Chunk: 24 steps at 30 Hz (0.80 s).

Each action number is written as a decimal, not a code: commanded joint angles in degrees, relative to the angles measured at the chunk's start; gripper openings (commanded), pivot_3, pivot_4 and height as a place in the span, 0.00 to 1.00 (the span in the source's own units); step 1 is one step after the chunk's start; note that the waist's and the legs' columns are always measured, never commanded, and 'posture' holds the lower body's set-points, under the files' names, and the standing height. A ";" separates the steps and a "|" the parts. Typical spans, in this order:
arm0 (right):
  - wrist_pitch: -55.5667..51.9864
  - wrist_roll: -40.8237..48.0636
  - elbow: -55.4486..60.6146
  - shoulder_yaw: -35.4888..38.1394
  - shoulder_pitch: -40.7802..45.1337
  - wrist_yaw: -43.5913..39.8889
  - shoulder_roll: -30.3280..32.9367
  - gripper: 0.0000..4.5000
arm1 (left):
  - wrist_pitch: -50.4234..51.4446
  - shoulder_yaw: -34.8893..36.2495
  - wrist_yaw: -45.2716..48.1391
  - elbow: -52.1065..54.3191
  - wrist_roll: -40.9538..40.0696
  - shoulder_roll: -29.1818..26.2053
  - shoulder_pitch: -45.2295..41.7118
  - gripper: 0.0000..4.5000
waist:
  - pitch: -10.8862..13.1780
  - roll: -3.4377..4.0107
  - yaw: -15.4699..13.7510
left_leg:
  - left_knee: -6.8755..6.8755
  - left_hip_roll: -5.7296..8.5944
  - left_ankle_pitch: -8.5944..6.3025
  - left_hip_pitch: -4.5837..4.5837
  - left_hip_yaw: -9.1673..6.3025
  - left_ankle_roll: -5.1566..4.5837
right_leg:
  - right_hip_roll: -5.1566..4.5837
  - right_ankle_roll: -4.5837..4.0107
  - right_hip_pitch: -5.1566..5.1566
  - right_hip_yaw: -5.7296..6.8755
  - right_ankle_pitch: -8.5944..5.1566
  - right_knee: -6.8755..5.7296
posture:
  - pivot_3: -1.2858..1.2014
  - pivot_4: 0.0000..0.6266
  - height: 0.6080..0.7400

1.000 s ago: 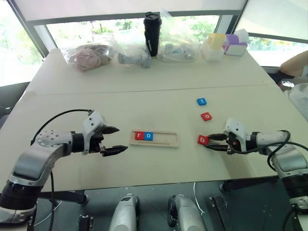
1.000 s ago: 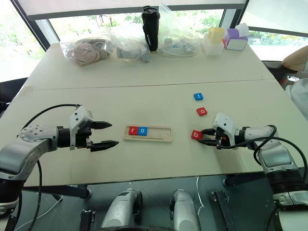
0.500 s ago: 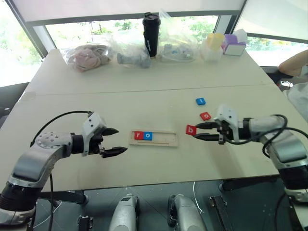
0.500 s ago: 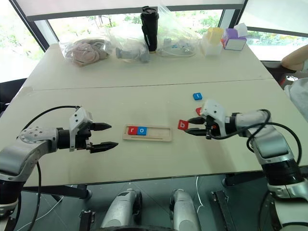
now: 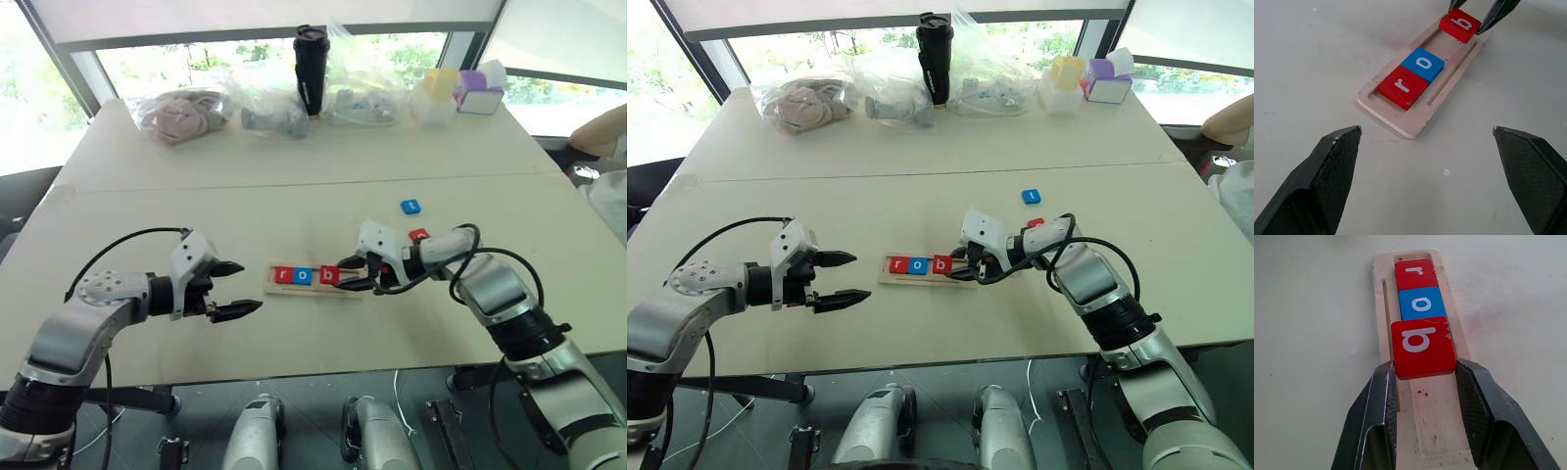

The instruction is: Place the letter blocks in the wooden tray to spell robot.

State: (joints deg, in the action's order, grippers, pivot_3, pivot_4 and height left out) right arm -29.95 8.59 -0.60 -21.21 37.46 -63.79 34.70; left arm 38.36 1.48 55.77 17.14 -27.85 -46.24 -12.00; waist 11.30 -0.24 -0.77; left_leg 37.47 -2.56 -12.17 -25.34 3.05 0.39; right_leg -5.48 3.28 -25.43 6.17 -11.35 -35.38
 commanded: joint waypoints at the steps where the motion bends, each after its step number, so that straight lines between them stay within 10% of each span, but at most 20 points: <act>1: 2.08 -1.46 -1.39 -0.57 1.62 -0.28 -0.99 0.26 | -0.13 1.76 -0.75 2.12 -1.05 0.08 0.03 1.00 | 0.00 0.00 0.05 | 0.01 0.00 0.00 0.00 0.00 0.00 | 0.00 0.01 0.01 0.00 -0.01 0.00 | 0.52 0.24 1.00; 17: 4.36 -3.82 -6.22 -0.65 3.61 -0.07 -4.49 0.26 | -0.17 1.33 -2.39 2.24 -1.27 1.42 1.03 1.00 | 0.00 0.00 0.11 | 0.01 -0.01 0.02 0.02 0.00 0.03 | 0.02 0.00 0.00 0.00 0.03 -0.07 | 0.52 0.24 1.00; 24: 4.13 -3.70 -6.05 -0.50 3.96 -0.40 -5.13 0.99 | 0.03 1.20 -2.73 2.36 -1.34 1.64 1.11 1.00 | 0.00 0.00 0.08 | 0.02 -0.01 0.02 0.01 0.00 0.03 | 0.02 -0.01 0.00 0.00 0.02 -0.07 | 0.52 0.24 1.00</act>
State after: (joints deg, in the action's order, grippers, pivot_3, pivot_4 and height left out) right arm -26.11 4.72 -7.51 -22.83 39.86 -63.91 29.82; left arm 38.45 1.48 53.19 18.11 -28.24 -44.65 -10.90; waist 11.30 -0.24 -0.69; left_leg 37.49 -2.57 -12.14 -25.32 3.06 0.42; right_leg -5.47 3.27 -25.43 6.17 -11.33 -35.45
